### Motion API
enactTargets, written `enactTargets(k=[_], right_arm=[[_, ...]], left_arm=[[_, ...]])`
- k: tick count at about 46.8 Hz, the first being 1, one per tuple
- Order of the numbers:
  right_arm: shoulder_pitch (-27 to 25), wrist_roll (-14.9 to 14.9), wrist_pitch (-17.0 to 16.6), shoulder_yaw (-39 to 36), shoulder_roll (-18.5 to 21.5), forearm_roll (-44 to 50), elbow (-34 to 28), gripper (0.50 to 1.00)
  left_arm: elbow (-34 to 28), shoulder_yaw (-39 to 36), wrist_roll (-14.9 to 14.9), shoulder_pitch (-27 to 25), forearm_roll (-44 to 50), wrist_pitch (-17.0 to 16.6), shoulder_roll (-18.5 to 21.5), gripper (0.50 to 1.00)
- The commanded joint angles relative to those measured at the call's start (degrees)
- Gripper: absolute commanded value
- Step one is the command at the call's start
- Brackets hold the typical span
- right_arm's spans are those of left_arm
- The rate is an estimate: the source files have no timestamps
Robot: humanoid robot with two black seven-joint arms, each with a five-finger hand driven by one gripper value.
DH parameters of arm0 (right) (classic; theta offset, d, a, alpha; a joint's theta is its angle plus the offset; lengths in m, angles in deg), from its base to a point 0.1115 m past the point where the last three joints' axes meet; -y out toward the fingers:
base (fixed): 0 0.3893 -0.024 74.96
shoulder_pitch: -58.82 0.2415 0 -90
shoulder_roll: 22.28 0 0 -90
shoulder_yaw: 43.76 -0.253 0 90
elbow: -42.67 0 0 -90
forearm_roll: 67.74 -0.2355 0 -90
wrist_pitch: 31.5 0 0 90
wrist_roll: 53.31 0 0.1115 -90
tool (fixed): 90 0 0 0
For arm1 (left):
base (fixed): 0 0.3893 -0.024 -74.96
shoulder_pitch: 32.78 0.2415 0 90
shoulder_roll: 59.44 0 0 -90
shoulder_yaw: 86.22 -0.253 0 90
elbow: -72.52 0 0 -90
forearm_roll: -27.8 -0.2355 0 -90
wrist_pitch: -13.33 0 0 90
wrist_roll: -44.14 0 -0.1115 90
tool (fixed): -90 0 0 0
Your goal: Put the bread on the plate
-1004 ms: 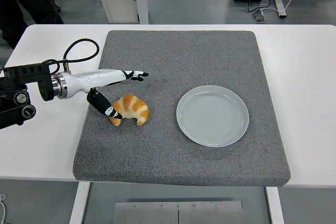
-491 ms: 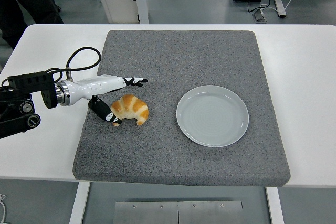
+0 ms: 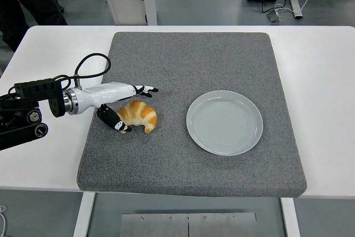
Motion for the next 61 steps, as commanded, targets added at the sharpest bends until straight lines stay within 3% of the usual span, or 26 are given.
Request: enactTargets(k=[1,26,34,46,61], right_arm=[[0.0,0.0,0.0,0.0,0.0,-0.1,0.0,1.0],[0.0,0.0,0.0,0.0,0.0,0.0,0.0,1.0],[0.0,0.0,0.0,0.0,0.0,0.0,0.0,1.0],[0.0,0.0,0.1,0.0,0.0,0.0,0.0,1.0],[0.0,0.0,0.0,0.0,0.0,0.0,0.0,1.0]], left_arm=[[0.0,-0.7,-0.1,0.0,-0.6,-1.3,-0.1,0.801],[0.8,-1.3,0.0,-0.8,-0.6,-1.8,0.0,0.663],[0.8,-0.4,-0.2,-1.4,0.0,-1.8,0.5,0.663],[0.6,3.1,-0.1,-6.7,0.5,-0.8,2.9,0.663],[0.6,11.5,0.4,-9.1,0.6,6.4,6.1,0.663]])
